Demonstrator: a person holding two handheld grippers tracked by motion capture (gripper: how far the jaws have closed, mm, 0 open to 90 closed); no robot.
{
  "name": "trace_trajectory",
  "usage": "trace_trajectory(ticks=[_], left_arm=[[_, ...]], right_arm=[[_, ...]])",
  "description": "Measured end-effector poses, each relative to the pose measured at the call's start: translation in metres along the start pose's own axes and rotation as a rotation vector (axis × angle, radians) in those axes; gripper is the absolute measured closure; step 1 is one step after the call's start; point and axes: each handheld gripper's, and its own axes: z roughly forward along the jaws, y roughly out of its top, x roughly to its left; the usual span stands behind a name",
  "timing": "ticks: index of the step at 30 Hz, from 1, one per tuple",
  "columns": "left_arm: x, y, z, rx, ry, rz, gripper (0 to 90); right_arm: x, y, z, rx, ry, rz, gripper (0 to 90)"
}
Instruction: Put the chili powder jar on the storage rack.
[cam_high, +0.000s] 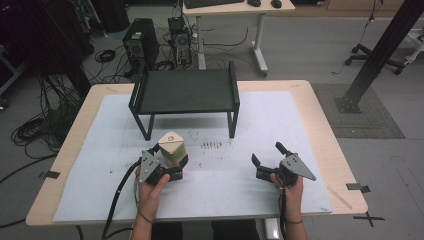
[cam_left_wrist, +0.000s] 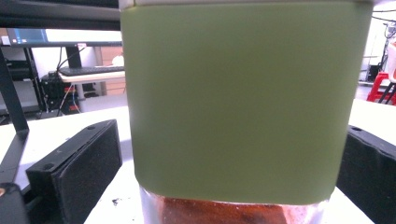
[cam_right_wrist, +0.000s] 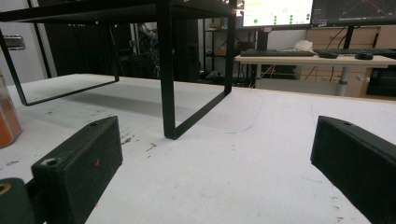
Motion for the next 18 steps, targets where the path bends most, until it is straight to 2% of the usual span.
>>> trace_trajectory(ticks=[18], left_arm=[[-0.0005,-0.0001,-0.0002,-0.002,0.002,0.006,0.2]], right_arm=[[-0.0002,0.0002,0.0004,0.006,-0.006,0.007,1.3]])
